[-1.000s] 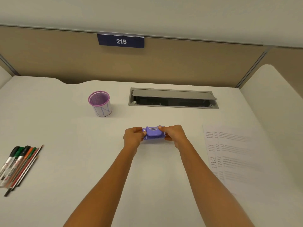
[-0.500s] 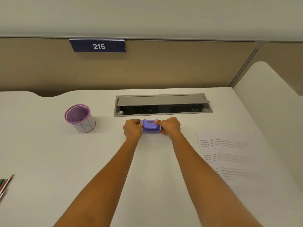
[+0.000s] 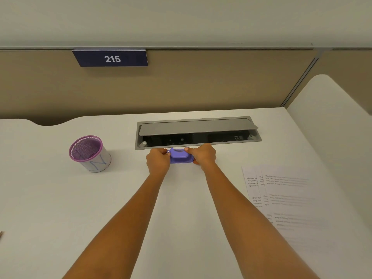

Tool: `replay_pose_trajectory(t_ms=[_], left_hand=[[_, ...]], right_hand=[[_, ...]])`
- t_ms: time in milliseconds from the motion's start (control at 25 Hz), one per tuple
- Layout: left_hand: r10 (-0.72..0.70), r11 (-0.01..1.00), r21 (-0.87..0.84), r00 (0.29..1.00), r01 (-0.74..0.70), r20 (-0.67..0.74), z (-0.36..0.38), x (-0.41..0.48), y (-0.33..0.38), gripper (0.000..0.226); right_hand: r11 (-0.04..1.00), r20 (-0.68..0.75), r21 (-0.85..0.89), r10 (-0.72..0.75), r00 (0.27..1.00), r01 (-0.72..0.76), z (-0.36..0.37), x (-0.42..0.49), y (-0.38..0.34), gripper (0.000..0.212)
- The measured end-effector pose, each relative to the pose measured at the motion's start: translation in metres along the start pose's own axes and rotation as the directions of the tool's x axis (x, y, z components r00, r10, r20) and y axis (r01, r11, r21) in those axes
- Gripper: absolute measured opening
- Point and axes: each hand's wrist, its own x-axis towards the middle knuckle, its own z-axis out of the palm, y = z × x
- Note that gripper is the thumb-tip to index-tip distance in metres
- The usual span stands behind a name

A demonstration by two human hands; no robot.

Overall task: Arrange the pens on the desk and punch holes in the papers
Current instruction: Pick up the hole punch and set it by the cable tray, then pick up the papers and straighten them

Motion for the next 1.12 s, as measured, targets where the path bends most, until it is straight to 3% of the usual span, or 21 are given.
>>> replay_pose_trajectory(t_ms=[240,400,520,600,760,920,1120], left_hand=[[-0.004,0.999,-0.053,0.999,0.002,-0.039,-0.004,-0.013,0.006,0.039],[0.081,0.983,-0.155,0.991,-0.098,-0.11,0.006,-0.068,-0.001,0.038],[0.047,0.982,-0.188,0.992,-0.024,0.119,0.032,-0.124,-0.004,0.034],[-0.021,0.977,-0.192,0.936,0.094,0.352,0.051,-0.153,0.001,0.038],[-0.099,0.97,-0.12,0.797,0.211,0.595,0.086,-0.196,0.019,0.048],[-0.114,0.964,-0.114,0.758,0.242,0.643,0.105,-0.224,0.041,0.022],[-0.119,0.969,-0.103,0.789,0.224,0.603,0.116,-0.233,0.05,0.02]], right_hand=[[0.992,-0.054,0.11,-0.052,0.997,0.058,-0.015,-0.008,0.008,0.046],[0.989,-0.2,0.103,-0.081,0.977,0.103,-0.086,-0.02,0.062,0.045],[0.995,-0.347,-0.081,0.034,0.937,-0.066,-0.165,-0.025,0.135,0.056],[0.947,-0.421,-0.19,0.161,0.893,-0.26,-0.212,-0.03,0.184,0.066],[0.866,-0.395,-0.129,0.402,0.826,-0.483,-0.262,-0.047,0.254,0.089],[0.889,-0.31,-0.15,0.373,0.874,-0.433,-0.254,-0.053,0.263,0.096],[0.941,-0.19,-0.142,0.279,0.941,-0.308,-0.222,-0.055,0.244,0.085]])
